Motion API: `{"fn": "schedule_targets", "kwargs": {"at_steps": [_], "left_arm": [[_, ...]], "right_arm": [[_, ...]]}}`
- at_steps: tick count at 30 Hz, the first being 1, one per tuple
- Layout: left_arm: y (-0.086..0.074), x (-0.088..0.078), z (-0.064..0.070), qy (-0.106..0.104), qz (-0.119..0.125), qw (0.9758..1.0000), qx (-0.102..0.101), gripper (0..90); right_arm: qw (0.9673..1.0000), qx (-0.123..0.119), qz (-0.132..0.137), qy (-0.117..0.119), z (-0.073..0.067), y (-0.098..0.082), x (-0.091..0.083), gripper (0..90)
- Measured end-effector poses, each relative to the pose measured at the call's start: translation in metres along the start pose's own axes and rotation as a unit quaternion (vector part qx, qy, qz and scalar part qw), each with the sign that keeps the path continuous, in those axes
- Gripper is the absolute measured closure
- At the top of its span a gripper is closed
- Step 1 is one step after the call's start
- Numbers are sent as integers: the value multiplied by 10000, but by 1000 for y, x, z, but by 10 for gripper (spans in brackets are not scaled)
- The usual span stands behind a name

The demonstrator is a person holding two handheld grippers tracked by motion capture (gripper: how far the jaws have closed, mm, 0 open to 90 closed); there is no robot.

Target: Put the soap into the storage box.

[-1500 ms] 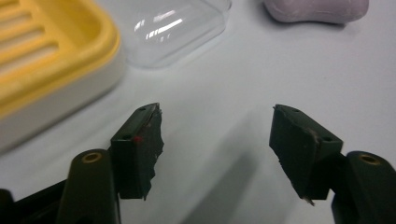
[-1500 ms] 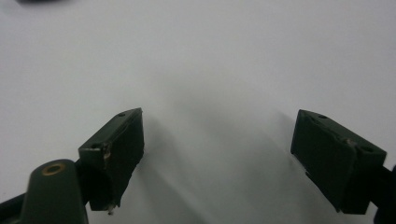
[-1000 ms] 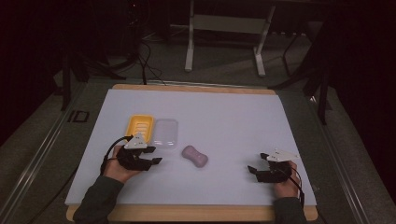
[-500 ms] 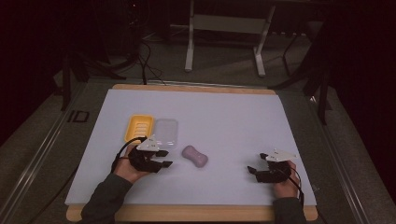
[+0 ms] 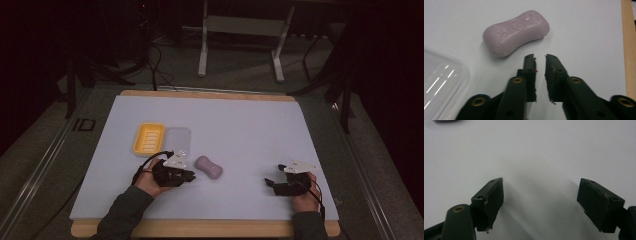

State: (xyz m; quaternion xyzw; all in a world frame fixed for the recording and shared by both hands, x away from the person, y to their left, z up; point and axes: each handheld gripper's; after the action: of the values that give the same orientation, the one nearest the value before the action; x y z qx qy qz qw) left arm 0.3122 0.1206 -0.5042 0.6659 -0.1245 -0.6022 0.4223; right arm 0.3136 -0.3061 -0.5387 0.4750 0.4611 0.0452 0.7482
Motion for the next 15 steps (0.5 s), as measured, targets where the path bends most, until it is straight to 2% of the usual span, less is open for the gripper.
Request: {"fn": "schedule_targets", "kwargs": {"at_steps": [5,10,12,15], "left_arm": [[6,9,3,-70,-94,9999,94,893],[9,18,5,-65,-206,9996,179,898],[10,22,6,-110,-203,9996,157,898],[14,28,8,-183,-256,9992,239,898]], "right_arm": [[10000,-2,1,5,0,0,0,211],[10000,6,4,7,0,0,0,211],[10000,9,5,7,0,0,0,211],[10000,0,0,5,0,0,0,211]]}}
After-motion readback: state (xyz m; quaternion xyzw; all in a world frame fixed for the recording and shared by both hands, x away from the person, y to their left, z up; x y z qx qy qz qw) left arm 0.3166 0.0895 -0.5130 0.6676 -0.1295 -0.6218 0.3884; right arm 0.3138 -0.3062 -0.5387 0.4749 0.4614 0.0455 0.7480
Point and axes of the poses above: each handheld gripper's, and its own axes: x roughly forward along the jaws, y roughly out of its top, z roughly to its right, and after that the axes turned 5 degrees about -x, right-handed
